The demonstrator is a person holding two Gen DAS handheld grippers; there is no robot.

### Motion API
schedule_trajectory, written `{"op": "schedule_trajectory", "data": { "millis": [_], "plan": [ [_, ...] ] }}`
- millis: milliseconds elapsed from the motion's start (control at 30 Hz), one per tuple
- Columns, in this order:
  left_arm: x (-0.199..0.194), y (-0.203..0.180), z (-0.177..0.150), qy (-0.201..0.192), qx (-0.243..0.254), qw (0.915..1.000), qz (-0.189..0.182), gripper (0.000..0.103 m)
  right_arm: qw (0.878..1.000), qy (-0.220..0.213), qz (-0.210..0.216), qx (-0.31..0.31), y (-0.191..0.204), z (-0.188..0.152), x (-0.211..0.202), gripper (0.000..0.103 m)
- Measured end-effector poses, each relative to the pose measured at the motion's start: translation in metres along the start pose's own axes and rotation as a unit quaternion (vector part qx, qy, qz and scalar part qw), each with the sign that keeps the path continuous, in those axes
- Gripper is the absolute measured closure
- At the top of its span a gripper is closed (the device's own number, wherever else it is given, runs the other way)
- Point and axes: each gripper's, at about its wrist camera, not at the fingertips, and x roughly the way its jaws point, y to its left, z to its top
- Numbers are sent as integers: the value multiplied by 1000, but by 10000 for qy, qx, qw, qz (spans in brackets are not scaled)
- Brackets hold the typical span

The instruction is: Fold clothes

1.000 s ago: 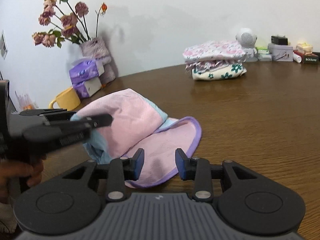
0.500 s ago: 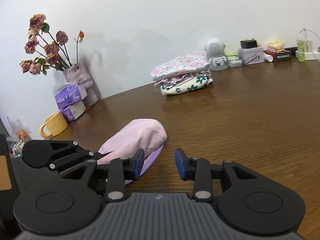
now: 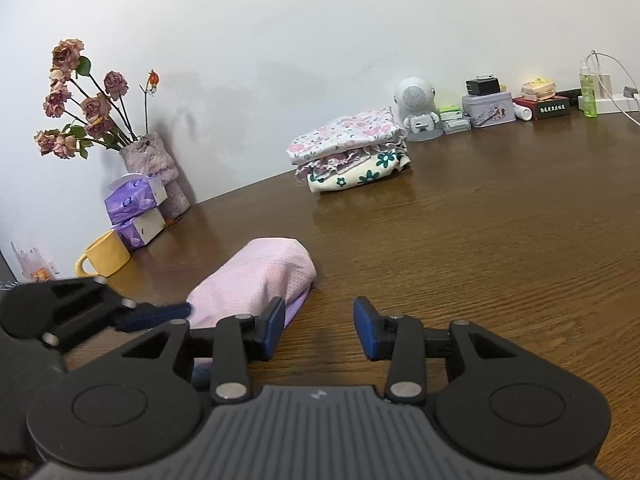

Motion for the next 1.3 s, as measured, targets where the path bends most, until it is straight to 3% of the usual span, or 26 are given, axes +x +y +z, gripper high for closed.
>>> {"op": "schedule_trajectory", "data": {
  "millis": [100,133,200,267,400,600,700,767,800,833,900,1000,1100,1167,1300],
  "plan": [
    [8,22,0,35,-654,9977,-191,58,10000,54,25,20,-1,0,4,65],
    [14,26,-1,100,-726,9969,-285,66,10000,75,35,32,-1,1,6,65],
    [27,28,-5,255,-766,9954,-509,81,9999,114,67,71,-1,1,9,65],
    [40,30,-9,399,-793,9935,-718,84,9998,142,88,98,0,1,12,65],
    [39,28,-13,330,-471,9954,-765,89,9998,166,31,66,4,1,13,65],
    [16,49,-38,475,-38,9945,-931,89,9996,204,119,-162,19,4,9,65],
    [2,77,-49,441,-581,9931,-917,85,9989,294,233,-298,29,3,10,65],
    [-8,96,-56,295,-1148,9888,-911,72,9983,378,331,-301,34,1,12,60],
    [-11,105,-59,196,-1466,9849,-897,60,9980,415,394,-270,36,0,15,59],
    [-13,113,-62,110,-1783,9799,-885,55,9977,451,449,-237,37,-1,17,59],
    [-8,126,-69,107,-2401,9665,-896,55,9979,455,429,-157,39,-1,23,59],
    [3,141,-82,249,-3339,9364,-1049,50,9991,334,253,39,34,3,30,59],
    [12,148,-94,346,-4053,9049,-1257,46,9983,443,349,120,29,6,38,59],
    [14,147,-97,367,-4265,8949,-1261,45,9975,570,408,121,29,7,46,59],
    [16,145,-96,345,-4361,8894,-1328,49,9952,817,523,128,29,10,62,60]
  ]
}}
